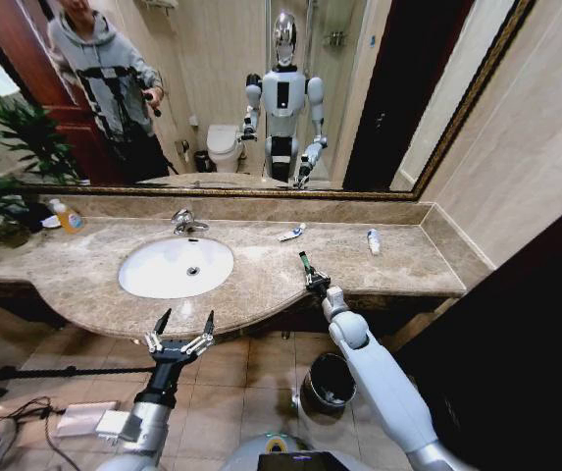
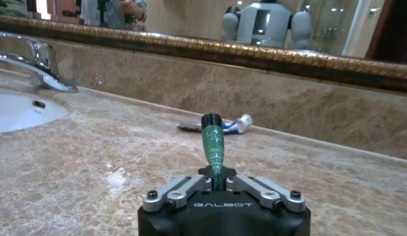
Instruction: Pick up the trash from the sink and place it in the trash bin.
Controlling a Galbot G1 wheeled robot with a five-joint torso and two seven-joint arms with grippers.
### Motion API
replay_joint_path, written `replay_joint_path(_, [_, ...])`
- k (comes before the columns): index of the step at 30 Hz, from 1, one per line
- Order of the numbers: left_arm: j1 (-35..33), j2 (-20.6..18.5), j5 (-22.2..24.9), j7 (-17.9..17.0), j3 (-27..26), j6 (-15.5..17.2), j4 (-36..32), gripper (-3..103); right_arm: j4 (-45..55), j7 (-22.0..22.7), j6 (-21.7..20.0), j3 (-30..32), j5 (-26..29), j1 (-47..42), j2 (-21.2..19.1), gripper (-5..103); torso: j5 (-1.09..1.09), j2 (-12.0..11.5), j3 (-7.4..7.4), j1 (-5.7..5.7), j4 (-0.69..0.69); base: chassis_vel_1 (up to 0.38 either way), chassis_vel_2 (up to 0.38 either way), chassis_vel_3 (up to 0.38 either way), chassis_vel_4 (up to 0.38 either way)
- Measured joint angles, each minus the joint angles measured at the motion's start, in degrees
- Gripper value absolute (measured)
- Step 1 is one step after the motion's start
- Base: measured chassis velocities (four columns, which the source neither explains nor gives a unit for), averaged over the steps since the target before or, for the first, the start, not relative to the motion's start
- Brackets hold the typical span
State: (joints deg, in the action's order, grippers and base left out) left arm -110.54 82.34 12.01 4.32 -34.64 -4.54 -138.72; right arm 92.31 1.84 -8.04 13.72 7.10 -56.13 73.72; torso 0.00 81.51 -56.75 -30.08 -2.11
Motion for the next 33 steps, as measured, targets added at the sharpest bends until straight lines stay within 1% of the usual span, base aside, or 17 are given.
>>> replay_joint_path(5, [0.0, 0.0, 0.0, 0.0, 0.0, 0.0, 0.0, 100, 4.4, -0.3, 0.1, 2.7, 1.1, -3.7, -1.9, 7, 0.00, 0.0, 0.00, 0.00, 0.00, 0.000, 0.000, 0.000, 0.000])
replay_joint_path(8, [0.0, 0.0, 0.0, 0.0, 0.0, 0.0, 0.0, 100, 8.4, -0.4, 1.2, 5.1, 1.8, -8.4, -3.4, 6, 0.00, 0.0, 0.00, 0.00, 0.00, 0.000, 0.000, 0.000, 0.000])
replay_joint_path(9, [0.0, 0.0, 0.0, 0.0, 0.0, 0.0, 0.0, 100, 8.4, -0.4, 1.2, 5.1, 1.8, -8.4, -3.4, 6, 0.00, 0.0, 0.00, 0.00, 0.00, 0.000, 0.000, 0.000, 0.000])
replay_joint_path(12, [0.0, 0.0, 0.0, 0.0, 0.0, 0.0, 0.0, 100, 13.3, -0.4, 2.8, 7.3, 2.0, -14.7, -4.4, 6, 0.00, 0.0, 0.00, 0.00, 0.00, 0.000, 0.000, 0.000, 0.000])
replay_joint_path(13, [0.0, 0.0, 0.0, 0.0, 0.0, 0.0, 0.0, 100, 13.3, -0.4, 2.8, 7.3, 2.0, -14.7, -4.4, 6, 0.00, 0.0, 0.00, 0.00, 0.00, 0.000, 0.000, 0.000, 0.000])
replay_joint_path(15, [0.0, 0.0, 0.0, 0.0, 0.0, 0.0, 0.0, 100, 16.0, -0.5, 4.8, 9.1, 1.8, -19.8, -4.4, 6, 0.00, 0.0, 0.01, 0.00, 0.01, 0.000, 0.000, 0.000, 0.000])
replay_joint_path(16, [0.0, 0.0, 0.0, 0.0, 0.0, 0.0, 0.0, 100, 16.3, -0.7, 6.7, 10.0, 1.0, -21.7, -4.3, 6, -0.01, 0.0, 0.01, 0.01, 0.01, 0.000, 0.000, 0.000, 0.000])
replay_joint_path(17, [0.0, 0.0, 0.0, 0.0, 0.0, 0.0, 0.0, 100, 16.3, -0.7, 6.7, 10.0, 1.0, -21.7, -4.3, 6, -0.01, 0.0, 0.01, 0.01, 0.01, 0.000, 0.000, 0.000, 0.000])
replay_joint_path(20, [0.0, 0.0, 0.0, 0.0, 0.0, 0.0, 0.0, 100, 15.6, -1.3, 11.9, 12.4, -2.7, -26.0, -3.3, 6, 0.00, 0.0, 0.01, 0.00, 0.00, 0.000, 0.000, 0.000, 0.000])
replay_joint_path(21, [0.0, 0.0, 0.0, 0.0, 0.0, 0.0, 0.0, 100, 15.6, -1.3, 11.9, 12.4, -2.7, -26.0, -3.3, 6, 0.00, 0.0, 0.01, 0.00, 0.00, 0.000, 0.000, 0.000, 0.000])
replay_joint_path(24, [0.0, 0.0, 0.0, 0.0, 0.0, 0.0, 0.0, 100, 13.8, -2.1, 16.6, 13.4, -4.1, -29.4, -1.9, 6, 0.00, 0.0, 0.01, 0.00, 0.00, 0.000, 0.000, 0.000, 0.000])
replay_joint_path(25, [0.0, 0.0, 0.0, 0.0, 0.0, 0.0, 0.0, 100, 13.8, -2.1, 16.6, 13.4, -4.1, -29.4, -1.9, 6, 0.00, 0.0, 0.01, 0.00, 0.00, 0.000, 0.000, 0.000, 0.000])
replay_joint_path(28, [0.0, 0.0, 0.0, 0.0, 0.0, 0.0, 0.0, 100, 10.0, -2.3, 20.7, 14.0, -6.4, -33.0, -0.2, 6, 0.00, 0.0, 0.01, 0.00, 0.01, 0.000, 0.000, 0.000, 0.000])
replay_joint_path(29, [0.0, 0.0, 0.0, 0.0, 0.0, 0.0, 0.0, 100, 10.0, -2.3, 20.7, 14.0, -6.4, -33.0, -0.2, 6, 0.00, 0.0, 0.01, 0.00, 0.01, 0.000, 0.000, 0.000, 0.000])
replay_joint_path(31, [0.0, 0.0, 0.0, 0.0, 0.0, 0.0, 0.0, 100, 6.7, -2.4, 22.7, 13.9, -6.9, -34.5, 0.8, 6, -0.01, 0.0, 0.01, 0.01, 0.01, 0.000, 0.000, 0.000, 0.000])
replay_joint_path(33, [0.0, 0.0, 0.0, 0.0, 0.0, 0.0, 0.0, 100, 5.2, -2.4, 23.2, 13.7, -7.1, -34.7, 1.2, 6, -0.01, 0.0, 0.01, 0.01, 0.01, 0.000, 0.000, 0.000, 0.000])
